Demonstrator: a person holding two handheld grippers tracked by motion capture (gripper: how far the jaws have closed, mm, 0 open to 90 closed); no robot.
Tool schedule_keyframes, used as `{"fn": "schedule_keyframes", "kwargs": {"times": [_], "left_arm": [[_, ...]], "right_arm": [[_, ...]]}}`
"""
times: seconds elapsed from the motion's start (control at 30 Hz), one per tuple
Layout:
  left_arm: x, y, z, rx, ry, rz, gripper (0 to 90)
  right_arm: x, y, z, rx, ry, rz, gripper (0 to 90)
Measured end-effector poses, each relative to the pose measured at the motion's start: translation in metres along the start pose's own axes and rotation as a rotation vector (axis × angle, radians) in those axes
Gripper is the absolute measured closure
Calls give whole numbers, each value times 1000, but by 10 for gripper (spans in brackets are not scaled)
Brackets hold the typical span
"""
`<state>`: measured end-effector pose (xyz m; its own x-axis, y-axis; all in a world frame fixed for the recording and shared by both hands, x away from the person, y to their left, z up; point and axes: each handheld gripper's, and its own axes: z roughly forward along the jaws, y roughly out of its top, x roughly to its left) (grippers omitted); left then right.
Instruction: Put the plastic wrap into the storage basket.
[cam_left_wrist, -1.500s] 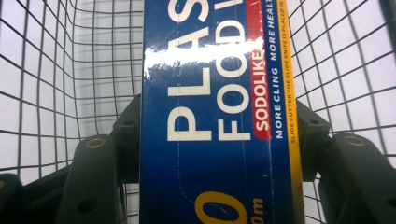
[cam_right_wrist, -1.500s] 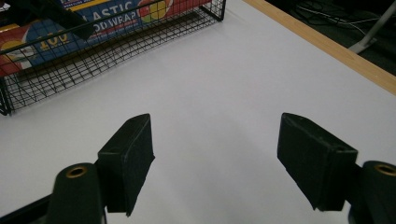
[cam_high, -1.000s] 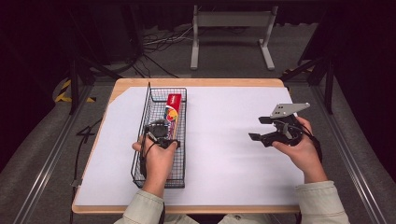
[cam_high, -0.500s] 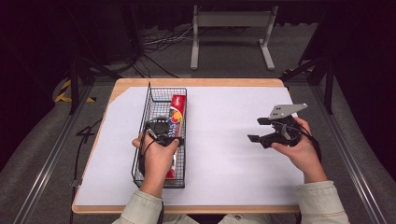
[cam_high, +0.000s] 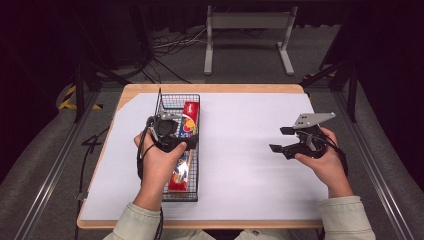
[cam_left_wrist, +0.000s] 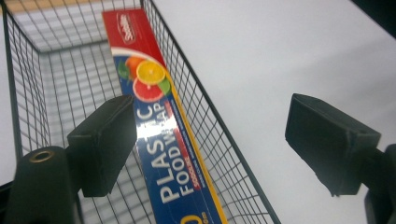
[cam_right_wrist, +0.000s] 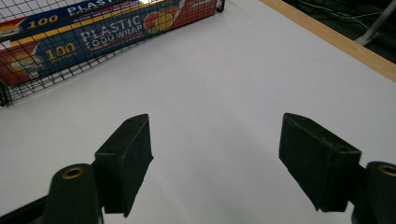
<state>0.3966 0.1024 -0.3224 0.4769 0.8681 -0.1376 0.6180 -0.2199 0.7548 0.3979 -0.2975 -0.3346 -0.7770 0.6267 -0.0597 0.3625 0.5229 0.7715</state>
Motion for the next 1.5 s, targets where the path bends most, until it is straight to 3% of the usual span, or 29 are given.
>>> {"fn": "schedule_keyframes", "kwargs": {"times": [0.23,0.37,0.47,0.5,0.57,0.7,0.77,0.8,0.87,0.93,1.07,1.1,1.17,1.23,1.33,1.4,1.5], "left_arm": [[25,10,1,-48,-23,69,167],[42,12,-6,-83,-71,128,166],[61,9,-15,-133,-81,137,164],[61,9,-15,-133,-81,137,163],[73,6,-19,-150,-68,174,164],[98,-3,-19,-173,-103,218,166],[112,-8,-19,-200,-138,205,167],[112,-8,-19,-200,-138,205,166],[128,-14,-19,-234,-153,170,164],[142,-22,-16,-234,-158,135,158],[161,-38,-11,-239,-134,79,156],[167,-47,-9,-235,-94,79,155],[169,-52,-7,-225,-87,68,155],[177,-68,-2,-200,-40,76,156],[181,-79,0,-194,-35,61,155],[186,-88,3,-155,-15,76,155],[189,-91,1,-161,-21,67,152]], "right_arm": [[-5,-4,-6,-26,-12,20,261],[-9,-7,-7,-38,-14,28,261],[-11,-9,-9,-49,-15,37,261],[-11,-9,-9,-49,-15,37,261],[-13,-11,-10,-61,-16,41,263],[-17,-14,-10,-75,-17,49,263],[-18,-16,-10,-86,-15,50,267],[-18,-16,-10,-86,-15,50,267],[-21,-19,-9,-97,-12,54,271],[-23,-21,-8,-100,-8,54,273],[-25,-23,-6,-98,-12,62,275],[-26,-24,-5,-94,-21,63,276],[-28,-26,-5,-95,-28,70,282],[-30,-28,-5,-102,-32,77,286],[-31,-30,-5,-104,-38,81,304],[-32,-33,-5,-108,-42,82,320],[-34,-35,-5,-115,-52,90,320]]}}
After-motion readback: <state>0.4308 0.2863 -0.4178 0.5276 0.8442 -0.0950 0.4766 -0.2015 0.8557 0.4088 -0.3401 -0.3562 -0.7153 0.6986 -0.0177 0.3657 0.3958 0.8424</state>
